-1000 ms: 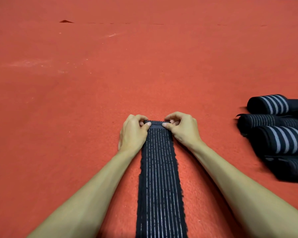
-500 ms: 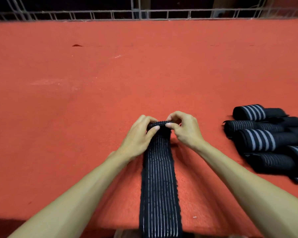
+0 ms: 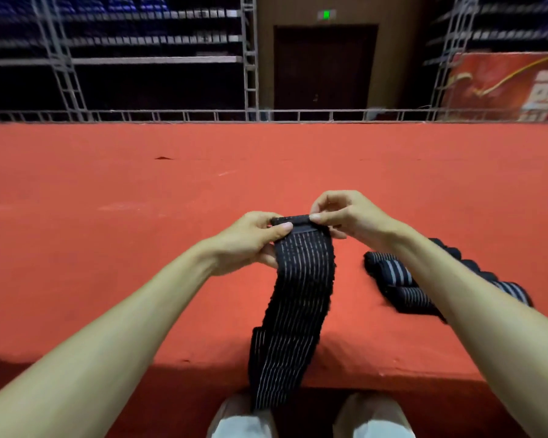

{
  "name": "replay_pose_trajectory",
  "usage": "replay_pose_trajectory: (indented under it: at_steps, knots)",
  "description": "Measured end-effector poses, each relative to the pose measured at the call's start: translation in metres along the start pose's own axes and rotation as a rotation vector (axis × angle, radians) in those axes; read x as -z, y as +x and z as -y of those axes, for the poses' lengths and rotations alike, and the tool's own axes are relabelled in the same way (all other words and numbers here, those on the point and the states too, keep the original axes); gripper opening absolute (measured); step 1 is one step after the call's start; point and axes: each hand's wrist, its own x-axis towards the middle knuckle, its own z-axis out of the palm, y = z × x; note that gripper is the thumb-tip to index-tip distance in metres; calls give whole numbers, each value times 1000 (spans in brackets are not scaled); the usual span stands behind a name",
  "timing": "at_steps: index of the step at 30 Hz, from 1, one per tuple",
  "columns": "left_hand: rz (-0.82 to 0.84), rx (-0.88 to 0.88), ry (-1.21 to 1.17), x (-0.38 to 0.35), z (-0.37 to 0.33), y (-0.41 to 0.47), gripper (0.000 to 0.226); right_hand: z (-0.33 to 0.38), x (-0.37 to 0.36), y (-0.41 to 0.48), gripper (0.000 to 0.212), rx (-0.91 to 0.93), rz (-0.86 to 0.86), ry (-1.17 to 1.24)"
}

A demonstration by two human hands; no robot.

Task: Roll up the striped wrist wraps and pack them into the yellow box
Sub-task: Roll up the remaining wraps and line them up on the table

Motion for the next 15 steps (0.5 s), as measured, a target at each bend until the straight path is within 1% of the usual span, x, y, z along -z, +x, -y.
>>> replay_pose_trajectory:
  at_steps: [1, 3, 6, 8, 12, 13, 15]
  knots:
    - [59, 24, -90, -4, -9, -8, 19, 10, 3, -10, 9, -20, 63, 88]
    - [121, 31, -242, -8, -23, -17, 25, 24, 10, -23, 13, -25, 153, 219]
    - [169, 7, -354, -8, -33, -17, 37, 34, 17, -30, 17, 8, 190, 317]
    - [138, 31, -291, -11, -27, -11, 32, 27, 17, -27, 15, -20, 134, 294]
    - [-97, 102, 140, -21, 20, 9, 18, -26, 3, -17, 11, -190, 10, 125]
    - [-144, 96, 176, -23, 34, 14, 15, -42, 0, -14, 10, -217, -8, 121]
    - [-209, 47, 175, -24, 54, 25, 16, -67, -2, -7, 10, -236, -64, 147]
